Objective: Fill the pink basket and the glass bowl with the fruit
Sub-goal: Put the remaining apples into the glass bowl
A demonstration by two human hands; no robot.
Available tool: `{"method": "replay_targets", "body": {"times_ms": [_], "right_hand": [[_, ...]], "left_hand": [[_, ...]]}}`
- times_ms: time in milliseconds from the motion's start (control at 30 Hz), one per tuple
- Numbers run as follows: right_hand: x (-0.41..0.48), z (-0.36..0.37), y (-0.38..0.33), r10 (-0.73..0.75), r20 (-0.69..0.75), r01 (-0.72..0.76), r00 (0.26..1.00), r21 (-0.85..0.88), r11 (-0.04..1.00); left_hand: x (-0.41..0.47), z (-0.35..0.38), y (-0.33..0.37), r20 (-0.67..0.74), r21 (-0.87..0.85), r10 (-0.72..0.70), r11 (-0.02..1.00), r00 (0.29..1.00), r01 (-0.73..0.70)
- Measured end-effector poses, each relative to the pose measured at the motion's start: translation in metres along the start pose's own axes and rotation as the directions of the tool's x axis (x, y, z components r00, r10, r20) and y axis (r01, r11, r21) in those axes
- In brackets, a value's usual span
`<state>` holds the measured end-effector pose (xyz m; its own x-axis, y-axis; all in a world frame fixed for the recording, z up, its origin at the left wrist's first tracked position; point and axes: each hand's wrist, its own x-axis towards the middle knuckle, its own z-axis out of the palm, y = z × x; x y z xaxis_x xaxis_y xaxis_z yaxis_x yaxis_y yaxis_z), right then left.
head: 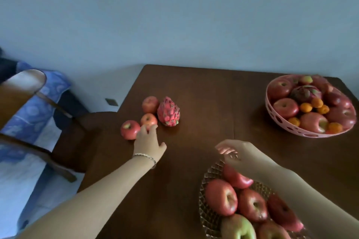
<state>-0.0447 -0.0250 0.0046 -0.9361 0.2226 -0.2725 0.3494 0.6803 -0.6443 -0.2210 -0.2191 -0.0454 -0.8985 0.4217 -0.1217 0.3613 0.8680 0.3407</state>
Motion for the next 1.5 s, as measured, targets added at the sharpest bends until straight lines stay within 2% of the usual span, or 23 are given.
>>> {"method": "replay_targets", "body": {"times_ms": [33,100,233,300,400,533,600,700,833,933,1033,1067,1100,1167,1200,1233,1267,1300,1367,1400,1433,1500], "right_hand": [[0.010,0.005,-0.008,-0.002,0.010,0.002,1.000,0.005,1.000],[0.028,0.017,-0.020,-0.002,0.030,0.001,1.000,0.011,1.000],[0.048,0.039,-0.035,0.014,0.036,-0.014,0.999,0.019,1.000],[0.056,0.053,-0.044,0.030,0.039,-0.031,0.999,0.028,0.999],[0.071,0.068,-0.060,0.034,0.039,-0.034,0.999,0.001,0.999],[0.117,0.088,-0.092,-0.048,-0.002,0.047,0.999,-0.193,0.980],[0.154,0.099,-0.109,-0.124,-0.010,0.110,0.992,-0.393,0.913],[0.215,0.113,-0.131,-0.185,0.053,0.171,0.981,-0.676,0.716],[0.262,0.136,-0.141,-0.125,0.212,0.246,0.969,-0.842,0.481],[0.269,0.150,-0.138,-0.145,0.230,0.270,0.962,-0.861,0.431],[0.258,0.151,-0.133,-0.137,0.237,0.274,0.962,-0.835,0.476],[0.251,0.150,-0.132,-0.127,0.223,0.256,0.967,-0.796,0.549],[0.237,0.146,-0.128,-0.102,0.172,0.195,0.980,-0.710,0.676],[0.204,0.132,-0.123,-0.001,0.022,0.009,1.000,-0.340,0.940],[0.186,0.123,-0.118,0.058,-0.034,-0.061,0.998,-0.104,0.993],[0.165,0.112,-0.113,0.109,-0.065,-0.100,0.992,0.125,0.987],[0.143,0.100,-0.104,0.147,-0.077,-0.112,0.986,0.343,0.933],[0.121,0.090,-0.094,0.170,-0.075,-0.103,0.982,0.542,0.834],[0.079,0.073,-0.072,0.224,-0.008,-0.112,0.975,0.847,0.520],[0.057,0.064,-0.059,0.247,0.012,-0.111,0.969,0.913,0.392],[0.041,0.057,-0.048,0.252,0.020,-0.102,0.968,0.942,0.319],[0.001,0.040,-0.024,0.299,0.006,-0.104,0.954,0.945,0.311]], "left_hand": [[0.014,-0.006,-0.017,0.028,0.071,-0.088,0.994,0.996,0.086],[0.040,-0.013,-0.047,0.070,0.154,-0.176,0.974,0.982,0.164],[0.077,-0.009,-0.083,0.183,0.220,-0.170,0.967,0.968,0.128],[0.089,-0.004,-0.092,0.257,0.208,-0.165,0.972,0.952,0.113],[0.093,0.000,-0.101,0.271,0.126,-0.145,0.985,0.952,0.115],[0.085,-0.008,-0.110,0.276,0.045,-0.102,0.995,0.956,0.093],[0.083,-0.019,-0.114,0.269,0.043,-0.062,0.998,0.961,0.052],[0.086,-0.041,-0.120,0.241,0.031,-0.020,0.999,0.970,0.013],[0.089,-0.060,-0.129,0.199,-0.009,-0.004,1.000,0.980,0.006],[0.089,-0.062,-0.138,0.204,-0.068,-0.039,0.996,0.978,0.054],[0.083,-0.058,-0.140,0.230,-0.104,-0.071,0.990,0.971,0.097],[0.081,-0.056,-0.140,0.232,-0.116,-0.079,0.987,0.970,0.108],[0.076,-0.054,-0.136,0.235,-0.133,-0.075,0.985,0.969,0.109],[0.069,-0.052,-0.128,0.230,-0.177,-0.059,0.979,0.972,0.101],[0.064,-0.052,-0.121,0.227,-0.205,-0.043,0.975,0.973,0.091],[0.059,-0.051,-0.114,0.229,-0.231,-0.025,0.970,0.973,0.079],[0.052,-0.050,-0.103,0.237,-0.254,0.003,0.965,0.972,0.059],[0.045,-0.048,-0.092,0.249,-0.273,0.031,0.961,0.968,0.040],[0.028,-0.044,-0.068,0.270,-0.310,0.106,0.951,0.957,-0.018],[0.018,-0.042,-0.054,0.277,-0.325,0.153,0.944,0.949,-0.057],[0.011,-0.039,-0.045,0.277,-0.345,0.195,0.934,0.941,-0.092],[-0.008,-0.031,-0.019,0.276,-0.377,0.288,0.910,0.917,-0.173]]}}
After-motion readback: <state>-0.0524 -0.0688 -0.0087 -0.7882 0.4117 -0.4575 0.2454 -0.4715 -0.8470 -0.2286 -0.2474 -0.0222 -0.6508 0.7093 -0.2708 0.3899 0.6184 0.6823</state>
